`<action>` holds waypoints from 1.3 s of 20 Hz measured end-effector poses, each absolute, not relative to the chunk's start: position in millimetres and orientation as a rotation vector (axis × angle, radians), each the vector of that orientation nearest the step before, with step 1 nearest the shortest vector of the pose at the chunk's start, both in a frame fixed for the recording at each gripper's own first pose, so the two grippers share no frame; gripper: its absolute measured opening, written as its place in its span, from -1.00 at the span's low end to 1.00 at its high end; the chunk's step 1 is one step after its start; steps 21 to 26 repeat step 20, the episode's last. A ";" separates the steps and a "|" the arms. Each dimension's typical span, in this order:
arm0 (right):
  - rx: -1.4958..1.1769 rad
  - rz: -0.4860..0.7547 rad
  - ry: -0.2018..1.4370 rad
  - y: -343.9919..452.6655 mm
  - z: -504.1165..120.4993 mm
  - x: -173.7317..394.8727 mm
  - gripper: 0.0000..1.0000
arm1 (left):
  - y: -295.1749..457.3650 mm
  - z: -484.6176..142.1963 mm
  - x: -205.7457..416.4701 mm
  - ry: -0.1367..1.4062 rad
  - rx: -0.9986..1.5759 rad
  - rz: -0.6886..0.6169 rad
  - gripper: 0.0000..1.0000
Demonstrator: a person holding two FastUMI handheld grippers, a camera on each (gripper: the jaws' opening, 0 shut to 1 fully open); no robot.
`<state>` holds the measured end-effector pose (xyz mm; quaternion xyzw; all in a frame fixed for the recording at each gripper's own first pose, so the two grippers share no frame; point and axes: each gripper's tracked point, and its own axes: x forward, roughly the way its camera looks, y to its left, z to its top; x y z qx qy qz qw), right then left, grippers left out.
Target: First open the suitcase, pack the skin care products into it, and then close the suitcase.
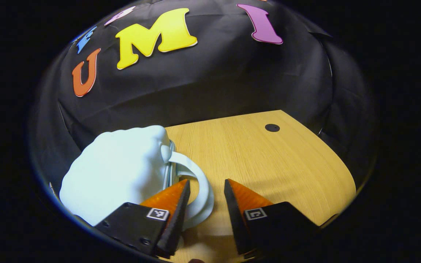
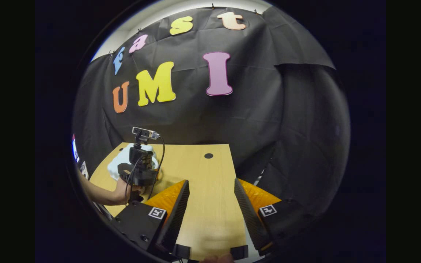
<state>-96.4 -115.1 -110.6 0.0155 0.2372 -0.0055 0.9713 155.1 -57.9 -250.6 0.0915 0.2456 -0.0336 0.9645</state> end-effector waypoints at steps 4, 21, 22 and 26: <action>0.035 0.017 0.413 -96.4 -92.3 -75.7 0.48 | -66.5 -177.9 135.0 0.362 0.116 -0.097 0.91; -0.016 0.058 0.076 48.5 1.5 -26.4 0.49 | 33.1 5.1 20.8 0.065 0.020 -0.024 0.96; -0.016 0.058 0.076 48.5 1.5 -26.4 0.49 | 33.1 5.1 20.8 0.065 0.020 -0.024 0.96; -0.016 0.058 0.076 48.5 1.5 -26.4 0.49 | 33.1 5.1 20.8 0.065 0.020 -0.024 0.96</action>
